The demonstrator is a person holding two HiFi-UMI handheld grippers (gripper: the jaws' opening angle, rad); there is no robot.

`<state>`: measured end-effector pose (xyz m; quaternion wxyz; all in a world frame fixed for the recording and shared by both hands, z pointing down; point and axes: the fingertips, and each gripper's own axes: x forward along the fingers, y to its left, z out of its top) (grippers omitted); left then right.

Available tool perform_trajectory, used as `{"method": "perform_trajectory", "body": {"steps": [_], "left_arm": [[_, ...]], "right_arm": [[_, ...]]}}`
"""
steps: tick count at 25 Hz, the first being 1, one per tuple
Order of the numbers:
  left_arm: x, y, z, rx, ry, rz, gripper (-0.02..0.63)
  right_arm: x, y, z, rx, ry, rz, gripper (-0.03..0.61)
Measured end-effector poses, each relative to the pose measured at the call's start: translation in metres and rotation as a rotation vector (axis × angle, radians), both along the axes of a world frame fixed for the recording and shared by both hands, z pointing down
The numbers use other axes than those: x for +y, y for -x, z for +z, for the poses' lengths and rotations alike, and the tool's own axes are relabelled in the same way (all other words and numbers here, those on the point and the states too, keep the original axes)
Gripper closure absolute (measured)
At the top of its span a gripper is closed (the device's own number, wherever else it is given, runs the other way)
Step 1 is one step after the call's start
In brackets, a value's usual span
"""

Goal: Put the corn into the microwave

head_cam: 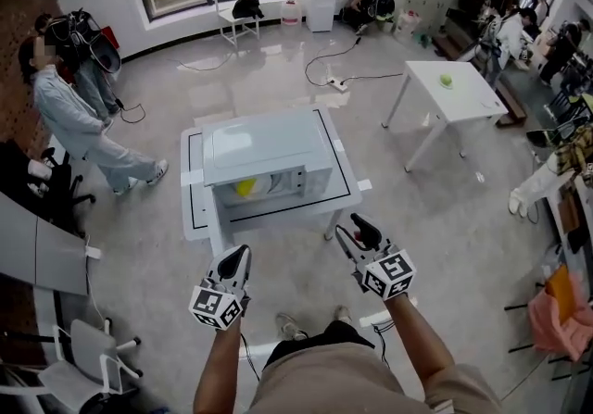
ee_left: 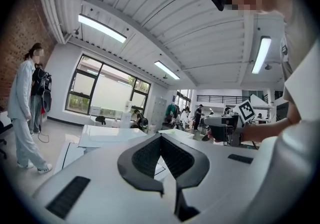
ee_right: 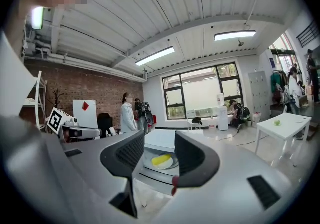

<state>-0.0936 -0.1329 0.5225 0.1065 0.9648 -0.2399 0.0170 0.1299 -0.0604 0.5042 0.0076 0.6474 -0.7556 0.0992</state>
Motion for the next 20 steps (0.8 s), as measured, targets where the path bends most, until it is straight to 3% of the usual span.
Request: {"method": "perform_trajectory", "body": {"steps": [5,9,20], "left_arm": [[0.01,-0.001,0.001,0.011,-0.031,-0.027,0.609],[0.011,0.01,0.015,-0.028,0.0,-0.044,0.609],[0.006,0.036,0.025,-0.048,0.039,-0.078,0.609]], "right_arm": [[0.012,-0.014,0.01,0.003,-0.007,0.024,0.402],[0.014,-0.012,0.027,0.009,0.008,0.035,0.4],[-0.004,0.009,0.03,0.076,-0.005,-0.013,0.43]]}}
